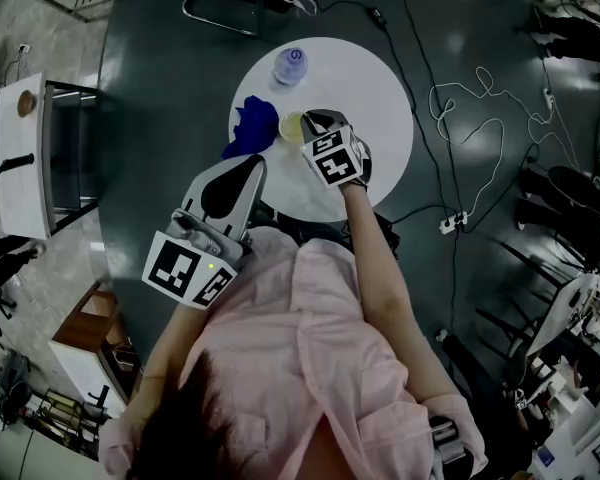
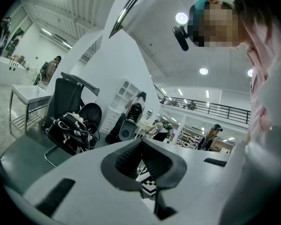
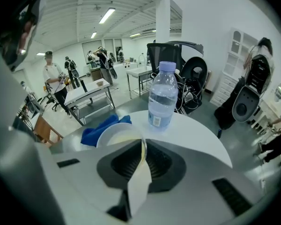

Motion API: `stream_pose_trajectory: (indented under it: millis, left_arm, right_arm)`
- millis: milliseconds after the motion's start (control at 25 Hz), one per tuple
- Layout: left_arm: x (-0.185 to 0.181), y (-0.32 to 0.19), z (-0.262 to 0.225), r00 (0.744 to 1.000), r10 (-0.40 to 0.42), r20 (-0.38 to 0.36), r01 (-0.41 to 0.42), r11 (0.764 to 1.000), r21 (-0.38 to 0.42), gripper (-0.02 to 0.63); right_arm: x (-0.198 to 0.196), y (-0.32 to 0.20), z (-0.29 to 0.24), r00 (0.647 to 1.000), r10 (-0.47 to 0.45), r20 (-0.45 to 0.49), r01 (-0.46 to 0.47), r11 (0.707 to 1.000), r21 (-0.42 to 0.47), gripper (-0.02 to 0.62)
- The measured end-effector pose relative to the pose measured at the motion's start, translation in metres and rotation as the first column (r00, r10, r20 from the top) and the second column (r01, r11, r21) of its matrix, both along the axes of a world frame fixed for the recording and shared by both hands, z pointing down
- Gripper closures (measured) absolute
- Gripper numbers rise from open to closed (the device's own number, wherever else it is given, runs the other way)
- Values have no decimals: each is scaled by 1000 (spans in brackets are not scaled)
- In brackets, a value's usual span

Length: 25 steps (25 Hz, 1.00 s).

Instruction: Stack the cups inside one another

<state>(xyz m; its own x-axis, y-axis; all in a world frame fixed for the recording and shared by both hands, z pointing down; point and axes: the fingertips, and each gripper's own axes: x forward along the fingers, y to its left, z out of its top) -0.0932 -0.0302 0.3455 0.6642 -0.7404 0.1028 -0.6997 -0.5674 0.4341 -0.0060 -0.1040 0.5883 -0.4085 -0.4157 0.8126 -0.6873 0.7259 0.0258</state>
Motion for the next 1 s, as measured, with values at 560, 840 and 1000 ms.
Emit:
stream_pose_trajectory:
  millis: [560, 840, 1000]
  left_arm:
    - [1, 0, 1, 1000, 2, 2, -2, 1000, 2, 592]
    - [0, 1, -3, 1000, 1, 3, -1, 1000, 6, 591]
    - [1, 1, -2, 1000, 4, 4, -4, 1000, 6, 592]
  right_arm:
    - [-3, 0, 2, 999, -28, -29, 29, 999, 30, 554]
    - [-4, 0, -1, 999, -33, -38, 34, 998, 43, 554]
    - [-4, 0, 1, 998, -32, -47, 34, 998, 52, 554]
